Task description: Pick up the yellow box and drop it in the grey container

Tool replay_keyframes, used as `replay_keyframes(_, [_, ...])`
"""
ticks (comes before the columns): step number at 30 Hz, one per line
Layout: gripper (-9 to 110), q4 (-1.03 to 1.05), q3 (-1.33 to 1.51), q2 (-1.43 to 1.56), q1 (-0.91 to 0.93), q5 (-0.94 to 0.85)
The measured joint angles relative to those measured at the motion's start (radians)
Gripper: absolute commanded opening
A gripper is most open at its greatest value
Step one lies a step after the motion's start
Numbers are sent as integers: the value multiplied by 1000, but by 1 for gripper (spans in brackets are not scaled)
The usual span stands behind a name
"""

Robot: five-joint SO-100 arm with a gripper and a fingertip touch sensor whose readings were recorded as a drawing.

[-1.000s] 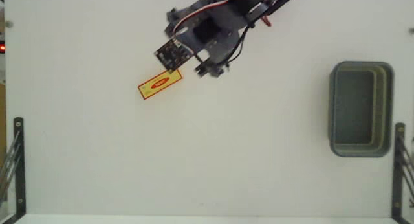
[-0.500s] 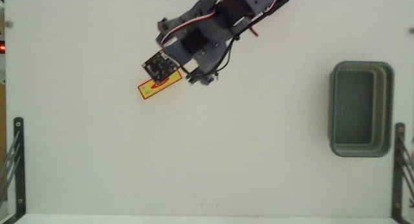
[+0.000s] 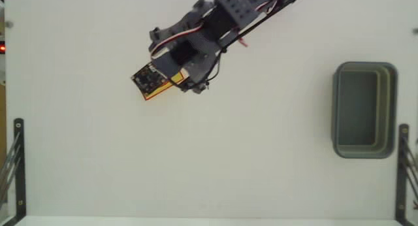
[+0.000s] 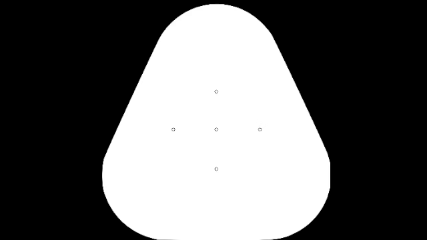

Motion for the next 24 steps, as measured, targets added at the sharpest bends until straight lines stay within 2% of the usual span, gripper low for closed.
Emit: replay_keyframes(24, [110, -60, -101, -176, 0, 0])
